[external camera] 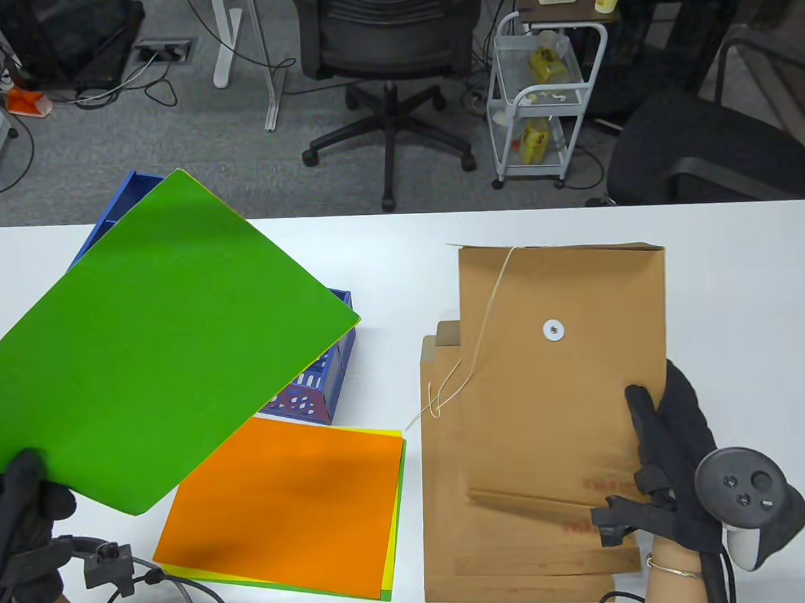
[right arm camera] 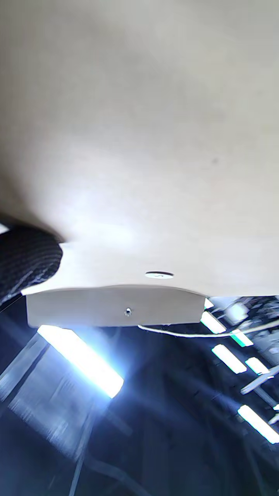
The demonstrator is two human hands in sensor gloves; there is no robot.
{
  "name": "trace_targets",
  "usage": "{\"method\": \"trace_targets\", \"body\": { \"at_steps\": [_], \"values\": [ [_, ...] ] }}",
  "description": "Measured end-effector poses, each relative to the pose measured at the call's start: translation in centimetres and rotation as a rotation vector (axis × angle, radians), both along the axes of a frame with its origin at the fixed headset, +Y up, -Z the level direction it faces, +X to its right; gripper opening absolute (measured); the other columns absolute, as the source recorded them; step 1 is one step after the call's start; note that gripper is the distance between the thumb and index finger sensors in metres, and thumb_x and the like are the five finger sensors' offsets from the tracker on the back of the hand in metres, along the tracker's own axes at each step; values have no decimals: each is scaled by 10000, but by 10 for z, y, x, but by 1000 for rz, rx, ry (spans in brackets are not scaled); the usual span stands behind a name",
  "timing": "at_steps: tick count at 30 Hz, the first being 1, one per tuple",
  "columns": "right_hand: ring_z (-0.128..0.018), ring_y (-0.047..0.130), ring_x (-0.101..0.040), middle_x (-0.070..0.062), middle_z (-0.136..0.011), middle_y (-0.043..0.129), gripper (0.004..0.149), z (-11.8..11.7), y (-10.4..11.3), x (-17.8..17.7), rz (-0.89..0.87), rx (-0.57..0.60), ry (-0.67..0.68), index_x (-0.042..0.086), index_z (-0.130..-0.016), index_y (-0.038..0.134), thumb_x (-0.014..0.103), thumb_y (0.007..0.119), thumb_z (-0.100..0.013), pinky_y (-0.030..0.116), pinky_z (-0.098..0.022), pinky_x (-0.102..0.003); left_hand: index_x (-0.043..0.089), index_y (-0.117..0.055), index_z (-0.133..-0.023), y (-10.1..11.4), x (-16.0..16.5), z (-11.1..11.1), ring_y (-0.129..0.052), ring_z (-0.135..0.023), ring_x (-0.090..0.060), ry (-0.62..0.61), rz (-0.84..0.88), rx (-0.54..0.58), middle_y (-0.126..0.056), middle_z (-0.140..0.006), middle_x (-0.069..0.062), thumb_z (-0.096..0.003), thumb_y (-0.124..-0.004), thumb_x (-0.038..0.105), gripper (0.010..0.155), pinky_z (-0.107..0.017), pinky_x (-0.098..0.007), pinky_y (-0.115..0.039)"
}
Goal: Pull cardstock from document pouches and stack
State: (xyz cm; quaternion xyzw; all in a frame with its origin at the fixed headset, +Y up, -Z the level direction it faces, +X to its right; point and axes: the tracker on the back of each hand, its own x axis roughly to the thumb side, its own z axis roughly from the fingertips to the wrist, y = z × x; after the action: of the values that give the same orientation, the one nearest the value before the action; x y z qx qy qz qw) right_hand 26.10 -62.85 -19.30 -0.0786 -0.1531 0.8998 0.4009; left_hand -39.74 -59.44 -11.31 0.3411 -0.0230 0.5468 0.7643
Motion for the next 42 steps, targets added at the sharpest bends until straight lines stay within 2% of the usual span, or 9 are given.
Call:
{"method": "trace_targets", "body": {
  "at_steps": [6, 10, 13, 16, 20, 24, 32, 39, 42],
  "values": [
    [-548, 944, -186, -138, -900, 807, 570, -39, -64, -12, 73, -265, -67, 25, -1180, 489, 328, 667, -731, 838, -410, -313, 179, -755, -1005, -4, 1, -7, -893, -364, -7, -79, -18, -42, -979, -725, -86, -670, -724, 354, 380, -502, -379, -869],
    [-581, 939, -208, -198, -961, 767, 695, -52, -91, -18, 292, -390, -137, -14, -1211, 388, 393, 665, -719, 840, -427, -329, 177, -761, -1004, -7, 5, -15, -894, -362, -8, -153, -109, -137, -983, -721, -86, -669, -728, 353, 380, -502, -379, -870],
    [-691, 920, -304, -255, -1032, 702, 743, -56, -105, -22, 490, -482, -153, -41, -1221, 330, 416, 642, -726, 836, -480, -377, 176, -768, -1003, -14, 9, -26, -895, -361, -11, -246, -187, -243, -985, -720, -89, -669, -732, 353, 380, -504, -380, -871],
    [-862, 808, -467, -342, -1112, 580, 793, -56, -110, -26, 581, -530, -145, -74, -1228, 264, 448, 602, -736, 774, -572, -511, 175, -772, -1002, -26, 17, -42, -896, -359, -12, -366, -251, -364, -987, -718, -90, -667, -736, 351, 380, -505, -382, -871],
    [-968, 672, -563, -373, -1161, 474, 768, -48, -94, -29, 675, -447, -143, -62, -1232, 252, 459, 543, -749, 685, -637, -613, 171, -772, -1003, -48, 27, -64, -895, -361, -16, -520, -343, -559, -987, -719, -91, -668, -737, 350, 382, -511, -386, -868],
    [-1093, 467, -567, -253, -1237, 434, 729, -32, -77, -33, 689, -294, 4, 51, -1250, 254, 496, 516, -736, 544, -717, -684, 160, -780, -999, -80, 31, -82, -897, -352, -19, -558, -388, -761, -993, -707, -99, -663, -744, 344, 384, -507, -391, -870],
    [-1163, 331, -494, -190, -1270, 391, 712, 5, -77, -46, 666, -103, 318, 137, -1253, 248, 531, 500, -716, 392, -767, -704, 134, -803, -987, -130, 12, -99, -904, -336, -44, -448, -398, -1116, -1003, -689, -125, -650, -769, 329, 391, -500, -419, -867],
    [-1160, 343, -494, -190, -1264, 401, 706, 10, -90, -55, 631, -67, 399, 141, -1247, 257, 529, 502, -711, 391, -770, -697, 109, -708, -1065, -150, 13, -108, -902, -420, -79, -216, -607, -1339, -950, -779, -139, -647, -761, 377, 499, -562, -449, -819],
    [-1157, 358, -493, -191, -1260, 409, 703, 10, -94, -57, 644, -73, 417, 138, -1245, 262, 526, 502, -711, 401, -770, -694, 101, -639, -1115, -150, 17, -108, -912, -507, -130, -174, -665, -1351, -892, -892, -178, -641, -761, 406, 577, -598, -486, -788]
  ]
}}
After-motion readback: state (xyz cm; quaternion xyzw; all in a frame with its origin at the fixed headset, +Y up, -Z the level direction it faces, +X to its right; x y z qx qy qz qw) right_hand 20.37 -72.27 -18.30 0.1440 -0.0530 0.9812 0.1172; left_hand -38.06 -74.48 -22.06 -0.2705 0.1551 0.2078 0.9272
